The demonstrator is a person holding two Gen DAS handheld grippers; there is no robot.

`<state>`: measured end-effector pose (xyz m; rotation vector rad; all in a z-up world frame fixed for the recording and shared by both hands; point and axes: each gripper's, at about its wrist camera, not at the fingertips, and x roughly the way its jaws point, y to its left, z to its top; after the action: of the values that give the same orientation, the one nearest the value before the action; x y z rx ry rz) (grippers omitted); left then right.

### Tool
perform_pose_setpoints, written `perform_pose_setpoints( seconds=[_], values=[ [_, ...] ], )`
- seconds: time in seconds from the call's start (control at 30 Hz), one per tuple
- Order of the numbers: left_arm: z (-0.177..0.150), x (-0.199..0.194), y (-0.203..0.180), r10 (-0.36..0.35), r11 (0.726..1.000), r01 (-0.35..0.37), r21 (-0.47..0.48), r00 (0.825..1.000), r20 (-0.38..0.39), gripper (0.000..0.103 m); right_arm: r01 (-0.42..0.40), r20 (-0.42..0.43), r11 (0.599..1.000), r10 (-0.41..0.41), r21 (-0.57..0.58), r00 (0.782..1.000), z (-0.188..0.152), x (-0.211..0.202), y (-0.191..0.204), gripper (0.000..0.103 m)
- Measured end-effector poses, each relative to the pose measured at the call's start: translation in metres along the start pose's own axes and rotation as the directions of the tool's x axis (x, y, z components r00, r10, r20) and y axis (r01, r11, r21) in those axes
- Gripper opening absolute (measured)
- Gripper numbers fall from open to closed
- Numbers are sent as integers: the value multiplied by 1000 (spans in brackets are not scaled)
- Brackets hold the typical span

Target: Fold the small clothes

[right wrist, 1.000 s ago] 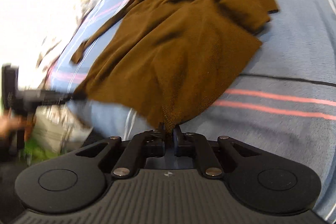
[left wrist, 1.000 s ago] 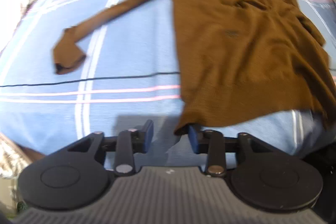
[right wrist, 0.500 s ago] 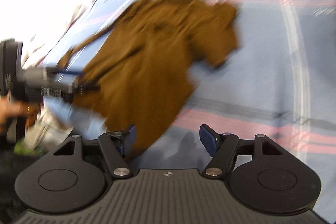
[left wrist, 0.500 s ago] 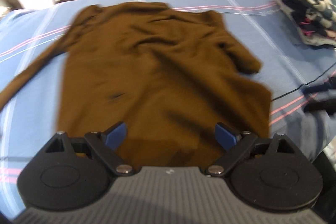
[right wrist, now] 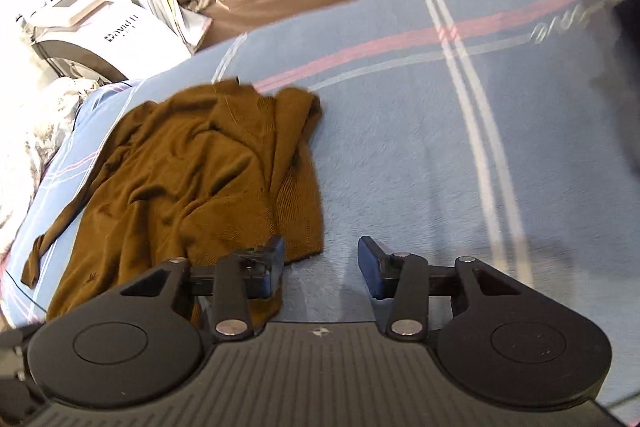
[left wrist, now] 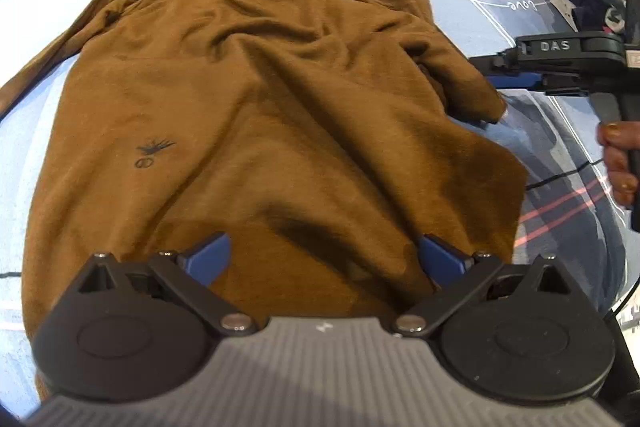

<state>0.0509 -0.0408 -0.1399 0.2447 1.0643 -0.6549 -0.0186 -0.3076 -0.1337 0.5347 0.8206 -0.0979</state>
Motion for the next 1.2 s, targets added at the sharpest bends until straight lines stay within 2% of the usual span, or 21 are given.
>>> perform_pose_setpoints(
  seconds=[0.07,0.1,0.13,0.17,0.3,0.5,0.67,0.73,0.77,0.8,0.97,1.2],
  values=[
    [0,2,0,10,1000,-10,17,1000,-5,103,-20,19,1000,20,-17,1000,-1,3,4,73],
    [0,2,0,13,1000,-12,20,1000,-6,103,-12,25,999,13,-37,1000,-2,5,8,67],
    [0,2,-1,14,1000,-14,20,1000,-8,103,-2,30,998,4,-58,1000,-2,5,12,31],
    [0,2,-2,17,1000,-17,23,1000,-11,103,1,39,998,2,-69,999,-2,6,14,7],
    [-1,2,1,12,1000,-12,27,1000,-11,103,-5,100,1000,7,-17,995,-5,-13,3,9],
    [2,5,-1,14,1000,-14,28,1000,-19,103,160,215,987,-156,-3,964,-10,-92,-38,9],
    [3,6,-1,17,1000,-16,25,1000,-23,103,322,250,944,-330,71,910,-14,-154,-87,9],
    [4,6,-1,18,1000,-18,24,999,-27,103,360,255,929,-370,86,894,-16,-166,-100,8],
    [4,6,-2,19,1000,-18,25,999,-29,103,403,261,912,-407,73,875,-18,-174,-105,8],
    [4,6,-2,19,999,-18,26,999,-31,103,403,261,912,-407,73,875,-18,-174,-105,8],
    [6,8,-2,22,1000,-21,22,999,-43,103,473,276,878,-474,76,836,-18,-195,-117,8],
    [8,11,0,19,1000,-18,8,998,-53,103,581,251,793,-609,182,752,-23,-245,-158,8]
  ],
)
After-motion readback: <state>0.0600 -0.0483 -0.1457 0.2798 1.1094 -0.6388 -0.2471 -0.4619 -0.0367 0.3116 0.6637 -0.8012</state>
